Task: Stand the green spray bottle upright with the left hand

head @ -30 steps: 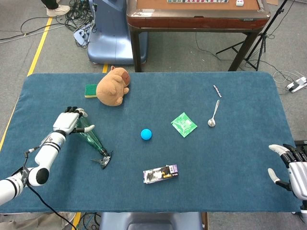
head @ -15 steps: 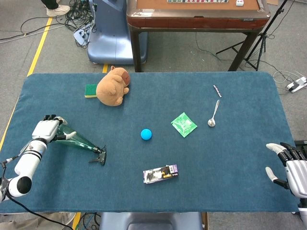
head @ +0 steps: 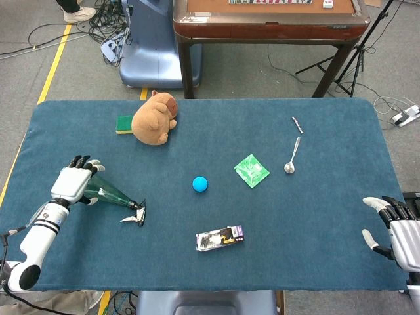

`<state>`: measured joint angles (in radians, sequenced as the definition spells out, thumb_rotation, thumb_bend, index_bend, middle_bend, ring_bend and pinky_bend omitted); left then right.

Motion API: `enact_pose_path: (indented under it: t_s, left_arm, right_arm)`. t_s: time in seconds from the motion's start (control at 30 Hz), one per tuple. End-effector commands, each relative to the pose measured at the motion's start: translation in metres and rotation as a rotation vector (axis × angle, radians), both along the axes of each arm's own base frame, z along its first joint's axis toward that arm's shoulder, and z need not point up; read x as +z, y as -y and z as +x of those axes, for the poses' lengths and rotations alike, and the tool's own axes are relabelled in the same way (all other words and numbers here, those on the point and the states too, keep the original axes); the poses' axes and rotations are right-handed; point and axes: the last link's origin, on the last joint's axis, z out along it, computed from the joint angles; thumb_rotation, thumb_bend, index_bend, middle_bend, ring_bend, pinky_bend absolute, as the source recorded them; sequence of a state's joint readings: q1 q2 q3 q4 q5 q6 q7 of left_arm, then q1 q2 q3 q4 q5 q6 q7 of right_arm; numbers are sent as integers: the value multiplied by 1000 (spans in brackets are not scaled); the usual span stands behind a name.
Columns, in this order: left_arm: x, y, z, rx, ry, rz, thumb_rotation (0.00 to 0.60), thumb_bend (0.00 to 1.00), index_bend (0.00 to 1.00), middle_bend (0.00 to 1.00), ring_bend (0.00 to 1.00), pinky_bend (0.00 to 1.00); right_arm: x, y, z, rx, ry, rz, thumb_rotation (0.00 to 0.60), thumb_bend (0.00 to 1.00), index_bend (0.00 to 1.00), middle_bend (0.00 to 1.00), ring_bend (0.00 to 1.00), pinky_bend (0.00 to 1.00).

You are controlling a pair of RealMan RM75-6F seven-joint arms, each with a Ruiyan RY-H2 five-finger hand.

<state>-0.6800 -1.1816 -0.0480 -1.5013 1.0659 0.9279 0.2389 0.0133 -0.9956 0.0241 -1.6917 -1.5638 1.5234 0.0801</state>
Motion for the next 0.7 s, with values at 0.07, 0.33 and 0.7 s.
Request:
enact_pose_path:
  t_s: [0.07, 0.33, 0.7]
  left_arm:
    - [-10, 7, 6, -41, -3, -33, 600, 161, 210, 154, 0, 0]
    - [-29, 11, 15, -46, -100, -100, 600, 160, 208, 148, 0, 0]
    - [-54, 5, 21, -20, -157, -108, 600, 160, 239, 148, 0, 0]
  right_arm:
    - [0, -1, 0, -2, 0, 0, 600, 327, 247, 262, 131, 193]
    - [0, -1, -1, -7, 0, 1, 600, 328, 247, 262, 131, 193]
    - [2, -4, -3, -14, -1, -5, 600, 327, 247, 262, 131, 193]
